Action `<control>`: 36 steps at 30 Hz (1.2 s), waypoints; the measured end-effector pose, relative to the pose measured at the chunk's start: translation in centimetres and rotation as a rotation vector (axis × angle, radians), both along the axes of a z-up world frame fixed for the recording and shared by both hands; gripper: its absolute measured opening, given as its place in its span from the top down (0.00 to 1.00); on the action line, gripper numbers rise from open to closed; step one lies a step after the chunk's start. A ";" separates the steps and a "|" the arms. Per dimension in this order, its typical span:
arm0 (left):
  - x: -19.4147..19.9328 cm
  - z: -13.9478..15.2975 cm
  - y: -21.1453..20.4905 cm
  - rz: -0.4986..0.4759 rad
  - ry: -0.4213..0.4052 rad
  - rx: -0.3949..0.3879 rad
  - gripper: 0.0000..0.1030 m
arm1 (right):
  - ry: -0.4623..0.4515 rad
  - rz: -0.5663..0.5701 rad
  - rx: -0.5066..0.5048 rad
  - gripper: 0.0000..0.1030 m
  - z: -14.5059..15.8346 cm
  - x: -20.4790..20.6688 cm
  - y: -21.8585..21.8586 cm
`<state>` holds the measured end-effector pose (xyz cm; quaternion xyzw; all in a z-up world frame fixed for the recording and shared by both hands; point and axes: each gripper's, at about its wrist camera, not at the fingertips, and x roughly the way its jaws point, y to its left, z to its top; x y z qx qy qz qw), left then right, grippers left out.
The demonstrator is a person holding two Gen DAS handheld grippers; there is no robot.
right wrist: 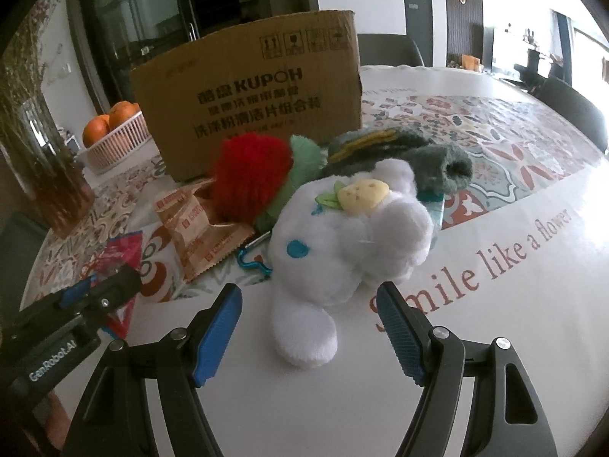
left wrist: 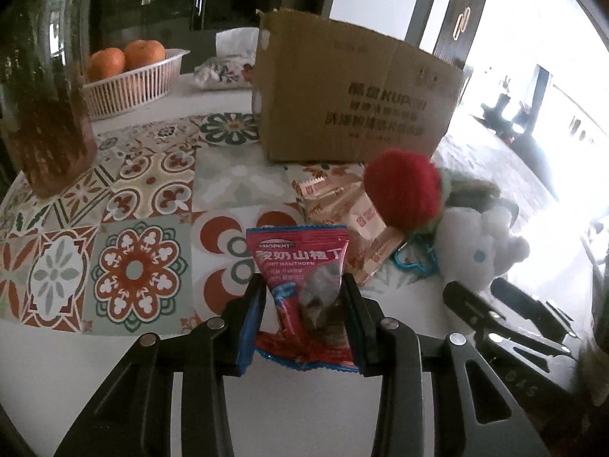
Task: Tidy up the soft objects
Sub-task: 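Close the right gripper on the white plush bunny's body, then lift and carry the snack bag and plush bunny over the cardboard box with both grippers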
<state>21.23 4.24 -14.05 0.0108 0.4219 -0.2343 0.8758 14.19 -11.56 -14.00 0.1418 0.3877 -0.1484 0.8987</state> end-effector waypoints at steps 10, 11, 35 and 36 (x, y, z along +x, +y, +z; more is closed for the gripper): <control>0.0 0.5 -0.5 0.001 -0.021 0.000 0.62 | -0.004 0.005 0.006 0.28 -0.4 1.0 -0.7; 0.1 0.5 -0.6 0.000 -0.021 0.000 0.62 | -0.006 0.008 0.006 0.28 -0.4 1.0 -0.8; -1.7 1.3 -3.1 0.015 -0.023 0.000 0.62 | 0.013 0.097 -0.034 0.69 1.6 -1.0 -1.8; -1.9 1.5 -3.3 0.014 -0.028 -0.001 0.62 | 0.003 0.097 -0.039 0.69 2.0 -1.2 -1.9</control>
